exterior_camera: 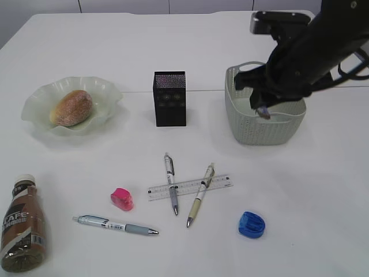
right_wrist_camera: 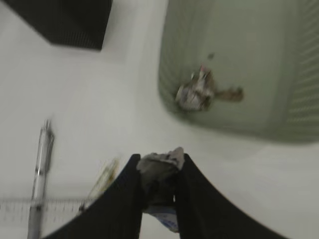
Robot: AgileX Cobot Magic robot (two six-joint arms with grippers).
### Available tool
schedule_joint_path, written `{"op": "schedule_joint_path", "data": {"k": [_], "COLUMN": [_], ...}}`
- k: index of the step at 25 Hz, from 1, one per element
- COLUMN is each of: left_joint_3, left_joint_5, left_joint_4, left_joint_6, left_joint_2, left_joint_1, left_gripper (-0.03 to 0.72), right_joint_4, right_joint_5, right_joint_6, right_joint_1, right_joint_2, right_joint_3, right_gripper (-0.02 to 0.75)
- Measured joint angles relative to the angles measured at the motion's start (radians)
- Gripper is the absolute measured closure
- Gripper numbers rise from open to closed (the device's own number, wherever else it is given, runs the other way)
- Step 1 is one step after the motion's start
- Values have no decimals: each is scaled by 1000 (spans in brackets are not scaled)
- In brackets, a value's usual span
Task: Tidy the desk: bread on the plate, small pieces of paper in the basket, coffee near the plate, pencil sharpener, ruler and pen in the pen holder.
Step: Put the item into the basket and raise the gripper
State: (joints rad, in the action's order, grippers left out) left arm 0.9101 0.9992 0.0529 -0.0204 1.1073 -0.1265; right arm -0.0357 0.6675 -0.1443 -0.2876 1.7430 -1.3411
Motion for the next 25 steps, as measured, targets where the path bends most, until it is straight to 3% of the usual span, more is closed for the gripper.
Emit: {"op": "schedule_joint_path", "data": {"k": [8,11,14,16,19,25], "left_joint_3": [0,0,0,0,0,0], "left_joint_5": [0,0,0,0,0,0], "left_joint_4": [5,5,5,5,5,5], "left_joint_6": [0,0,0,0,0,0], "left_joint_2": [0,0,0,0,0,0], "left_joint_1": [0,0,0,0,0,0], "left_gripper": [265,265,265,265,265,265], "right_joint_4": [96,109,129,154,155,79], "right_joint_5": [-2,11,22,52,153,493], "right_joint_6": [-82,-102,-108,-116,-122,-50], "right_joint_1": [47,47,47,47,47,49], "right_joint_2": [229,292,311,311,311,273], "right_joint_3": [-346,-419,-449,-465,-485,-486], "right_gripper": [557,402,197,144,144,206]}}
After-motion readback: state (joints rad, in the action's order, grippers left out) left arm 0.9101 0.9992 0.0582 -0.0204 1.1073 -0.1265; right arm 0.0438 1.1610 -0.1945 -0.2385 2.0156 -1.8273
